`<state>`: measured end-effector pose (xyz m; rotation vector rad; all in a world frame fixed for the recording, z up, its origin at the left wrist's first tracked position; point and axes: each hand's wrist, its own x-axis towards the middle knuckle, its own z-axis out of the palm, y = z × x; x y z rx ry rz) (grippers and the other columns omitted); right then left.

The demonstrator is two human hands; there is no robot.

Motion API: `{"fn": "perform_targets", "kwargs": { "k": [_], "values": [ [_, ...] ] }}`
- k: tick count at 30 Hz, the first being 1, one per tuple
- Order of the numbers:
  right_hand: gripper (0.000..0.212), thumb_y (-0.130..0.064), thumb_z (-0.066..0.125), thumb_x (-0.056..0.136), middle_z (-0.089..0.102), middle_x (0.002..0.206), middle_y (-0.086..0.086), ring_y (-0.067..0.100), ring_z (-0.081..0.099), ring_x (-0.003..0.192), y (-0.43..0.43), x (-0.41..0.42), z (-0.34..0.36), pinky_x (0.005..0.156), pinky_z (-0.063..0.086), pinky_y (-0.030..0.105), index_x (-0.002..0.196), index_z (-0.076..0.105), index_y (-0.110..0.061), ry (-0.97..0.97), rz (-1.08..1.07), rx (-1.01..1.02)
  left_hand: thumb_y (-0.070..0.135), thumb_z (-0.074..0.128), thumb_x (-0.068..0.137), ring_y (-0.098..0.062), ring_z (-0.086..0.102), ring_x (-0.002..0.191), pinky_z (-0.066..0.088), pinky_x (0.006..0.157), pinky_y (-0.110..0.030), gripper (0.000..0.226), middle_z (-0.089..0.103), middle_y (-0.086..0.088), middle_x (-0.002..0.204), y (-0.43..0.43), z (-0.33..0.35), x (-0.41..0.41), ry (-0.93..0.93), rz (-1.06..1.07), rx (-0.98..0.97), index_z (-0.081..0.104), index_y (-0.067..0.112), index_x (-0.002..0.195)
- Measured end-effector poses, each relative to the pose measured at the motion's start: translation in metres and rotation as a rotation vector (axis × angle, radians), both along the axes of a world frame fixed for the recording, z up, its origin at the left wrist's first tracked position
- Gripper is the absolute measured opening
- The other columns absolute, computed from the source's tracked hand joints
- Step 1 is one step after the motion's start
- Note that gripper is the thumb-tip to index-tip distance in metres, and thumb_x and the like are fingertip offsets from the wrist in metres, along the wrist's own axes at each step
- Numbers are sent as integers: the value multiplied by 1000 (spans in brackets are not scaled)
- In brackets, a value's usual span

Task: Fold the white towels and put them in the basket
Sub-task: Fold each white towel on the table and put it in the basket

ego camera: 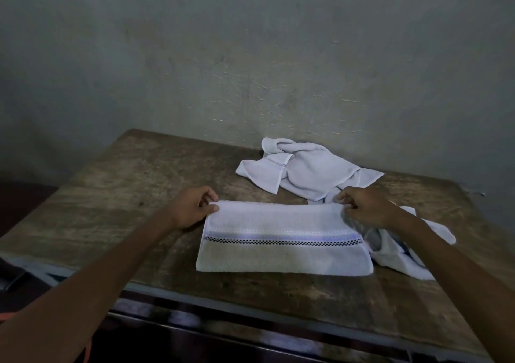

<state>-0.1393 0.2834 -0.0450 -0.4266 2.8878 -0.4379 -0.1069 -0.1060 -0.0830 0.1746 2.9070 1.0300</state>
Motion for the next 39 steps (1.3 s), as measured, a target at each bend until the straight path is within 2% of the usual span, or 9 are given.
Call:
{"fn": "perform_targets", "kwargs": {
  "k": [4, 7, 11, 15, 19, 24, 30, 34, 39],
  "values": [
    [25, -4, 55, 83, 53, 78, -16, 7, 51, 72, -3, 5, 15, 60, 37, 24, 104, 67, -8, -9, 69, 103, 19, 56, 92, -17, 59, 95, 44, 78, -26, 25, 64, -3, 109, -3, 13, 2, -33, -115, -224, 60, 13, 115],
    [16, -6, 54, 83, 58, 78, -7, 12, 54, 72, -1, 14, 34, 60, 39, 25, 91, 66, -13, 28, 56, 86, 21, 50, 94, -15, 55, 93, 41, 78, -28, 24, 64, -4, 111, -2, 35, 11, 23, -170, -292, 62, 13, 113],
    [16, -1, 59, 82, 60, 82, 2, 20, 57, 75, 7, 28, 75, 57, 39, 11, 82, 63, -16, 176, 4, -82, 29, 52, 89, -7, 54, 73, 36, 64, -16, 27, 67, 0, 96, -5, 84, 25, 248, -115, -204, 67, 10, 102],
    [11, -5, 63, 82, 66, 84, 7, 23, 61, 77, 10, 46, 123, 62, 41, 20, 83, 64, -15, 287, 23, -98, 24, 61, 87, -11, 61, 74, 39, 64, -6, 18, 64, 7, 84, -7, 141, 38, 464, -40, -148, 69, 9, 93],
    [10, -1, 64, 82, 66, 81, 9, 26, 60, 75, 12, 67, 164, 59, 36, 18, 84, 64, -11, 458, -23, -224, 15, 66, 85, 15, 56, 73, 41, 64, -4, 7, 60, 41, 76, -18, 178, 50, 572, -64, -80, 67, 21, 83],
    [13, -3, 68, 80, 66, 78, 6, 23, 60, 72, 14, 89, 197, 57, 36, 16, 80, 62, -15, 530, -11, -230, 9, 69, 81, 11, 58, 74, 41, 62, -4, 33, 60, 41, 83, -21, 210, 71, 602, -89, -37, 57, 39, 76],
    [12, -8, 67, 82, 64, 71, -2, 14, 59, 66, 25, 111, 221, 57, 39, 15, 78, 64, -18, 517, -74, -316, 15, 76, 74, -13, 66, 75, 51, 67, -13, 9, 74, -2, 83, -18, 232, 95, 317, -176, 320, 71, 14, 82],
    [5, -6, 64, 86, 70, 79, 8, 12, 63, 69, 31, 130, 223, 60, 44, 11, 88, 68, -5, 94, 55, -306, 52, 87, 45, -8, 62, 69, 51, 63, -14, 57, 72, -5, 81, -28, 222, 99, 51, -294, 467, 74, 11, 83],
    [6, -9, 62, 88, 69, 76, -1, 5, 61, 70, 30, 120, 198, 66, 46, 16, 89, 67, -7, -107, 87, -352, 60, 85, 43, -7, 59, 69, 46, 59, -17, 59, 72, -2, 83, -37, 183, 89, -70, -222, 342, 75, 18, 85]
  ]
}}
